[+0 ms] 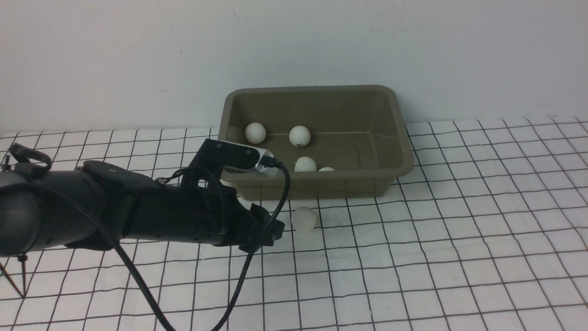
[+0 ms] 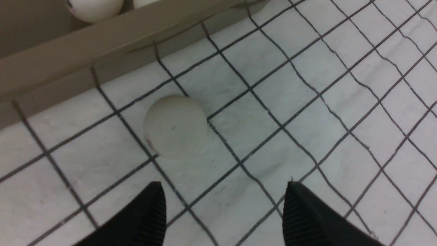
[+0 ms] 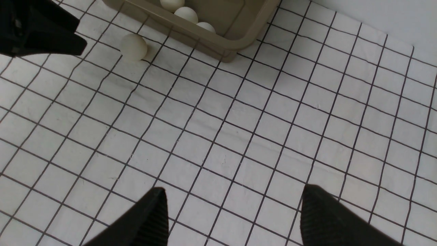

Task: Put the table tennis balls into the box on the white checkered tablecloth.
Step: 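Reach for and grasp a ping pong ball on the table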

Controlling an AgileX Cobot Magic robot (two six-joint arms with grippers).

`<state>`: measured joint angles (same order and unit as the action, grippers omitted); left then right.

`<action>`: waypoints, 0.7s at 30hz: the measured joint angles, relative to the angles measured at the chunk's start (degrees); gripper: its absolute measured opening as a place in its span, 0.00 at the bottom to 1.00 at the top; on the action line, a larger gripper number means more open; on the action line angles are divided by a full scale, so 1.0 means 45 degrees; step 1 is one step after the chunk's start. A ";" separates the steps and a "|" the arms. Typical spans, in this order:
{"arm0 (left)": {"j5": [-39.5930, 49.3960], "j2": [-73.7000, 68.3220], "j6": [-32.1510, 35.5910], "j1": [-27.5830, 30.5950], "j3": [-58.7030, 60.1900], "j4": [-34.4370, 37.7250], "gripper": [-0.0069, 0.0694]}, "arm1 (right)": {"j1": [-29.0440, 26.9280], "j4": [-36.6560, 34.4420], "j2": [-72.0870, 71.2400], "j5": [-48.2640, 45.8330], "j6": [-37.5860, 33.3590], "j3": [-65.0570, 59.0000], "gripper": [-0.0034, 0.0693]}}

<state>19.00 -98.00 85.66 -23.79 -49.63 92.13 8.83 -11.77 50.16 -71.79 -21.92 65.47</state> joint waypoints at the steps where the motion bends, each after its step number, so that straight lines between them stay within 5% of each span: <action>1: -0.0194 -0.0105 0.0365 -0.0200 -0.0102 0.0477 0.65 | 0.0000 0.0000 0.0000 0.0000 0.0000 0.0000 0.70; 7: -0.1763 -0.0846 0.1598 -0.0814 -0.0898 0.1351 0.65 | 0.0000 0.0000 0.0000 0.0000 -0.0043 0.0000 0.70; 21: -0.1353 -0.2585 0.1290 -0.0826 -0.1962 0.1426 0.65 | 0.0000 0.0000 0.0000 0.0100 -0.0043 0.0000 0.70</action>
<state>12.92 -109.64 91.46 -27.51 -58.45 98.55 8.83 -11.77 50.16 -71.35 -22.12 65.47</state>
